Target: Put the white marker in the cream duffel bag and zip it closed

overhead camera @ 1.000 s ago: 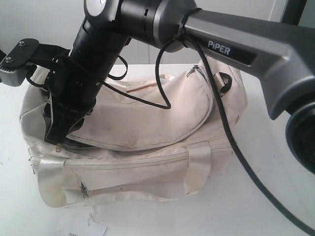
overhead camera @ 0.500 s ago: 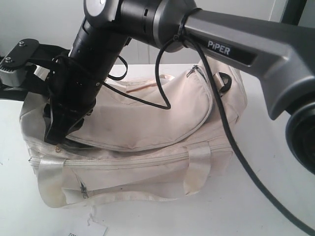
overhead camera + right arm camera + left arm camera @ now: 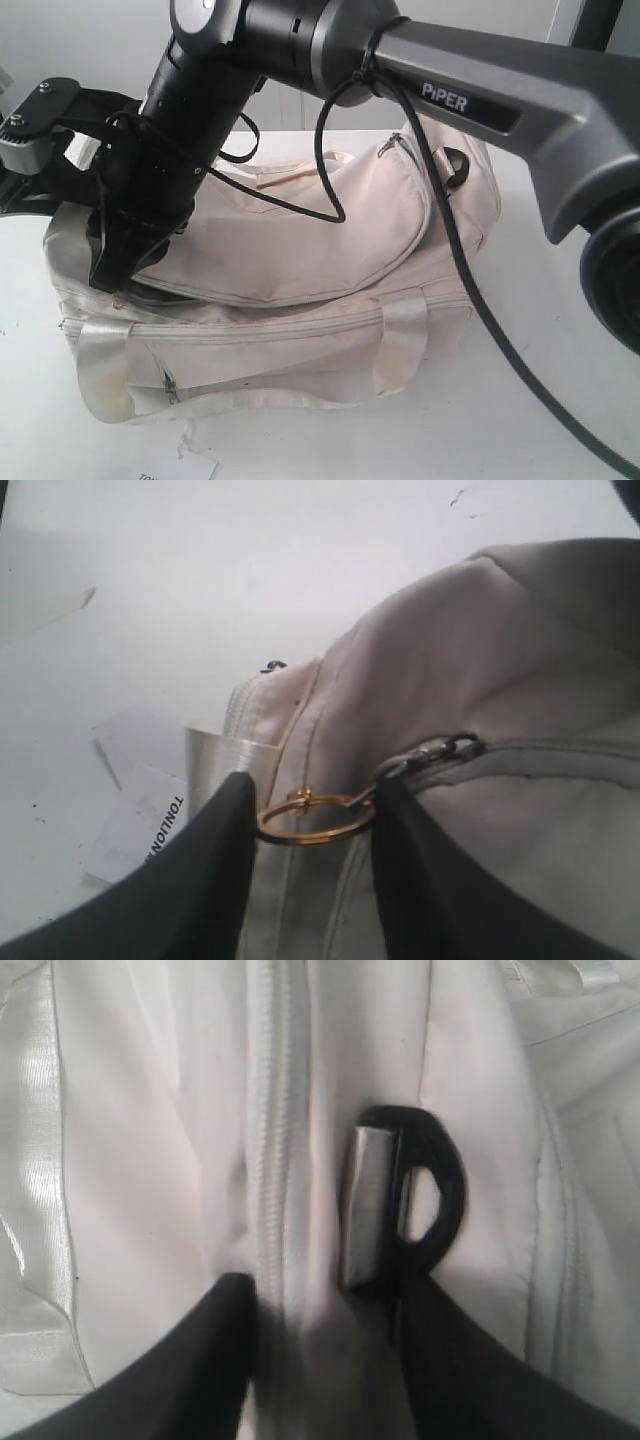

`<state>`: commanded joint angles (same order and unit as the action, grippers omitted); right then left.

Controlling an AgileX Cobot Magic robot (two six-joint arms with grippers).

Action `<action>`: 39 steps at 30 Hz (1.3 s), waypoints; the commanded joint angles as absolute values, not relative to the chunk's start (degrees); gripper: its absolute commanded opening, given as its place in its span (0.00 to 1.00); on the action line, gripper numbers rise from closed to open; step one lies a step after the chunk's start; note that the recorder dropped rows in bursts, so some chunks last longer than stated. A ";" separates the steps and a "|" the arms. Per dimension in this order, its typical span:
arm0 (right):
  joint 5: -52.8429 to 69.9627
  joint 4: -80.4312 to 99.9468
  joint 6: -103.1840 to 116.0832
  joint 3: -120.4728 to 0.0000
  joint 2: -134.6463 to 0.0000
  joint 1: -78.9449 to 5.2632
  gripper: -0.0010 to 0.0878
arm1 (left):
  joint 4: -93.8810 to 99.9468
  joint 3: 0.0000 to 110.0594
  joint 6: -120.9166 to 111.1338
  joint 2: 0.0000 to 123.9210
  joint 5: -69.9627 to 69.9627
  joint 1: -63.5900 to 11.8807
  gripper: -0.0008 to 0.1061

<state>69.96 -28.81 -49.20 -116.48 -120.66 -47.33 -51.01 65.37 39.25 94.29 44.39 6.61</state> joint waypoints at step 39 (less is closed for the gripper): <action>69.96 -28.49 -37.83 -113.13 -117.54 -47.58 0.01 | -55.05 65.37 42.22 94.29 43.30 6.61 0.01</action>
<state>69.96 -28.49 -37.83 -113.13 -117.54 -47.58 -55.05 65.37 42.22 94.29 43.30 6.61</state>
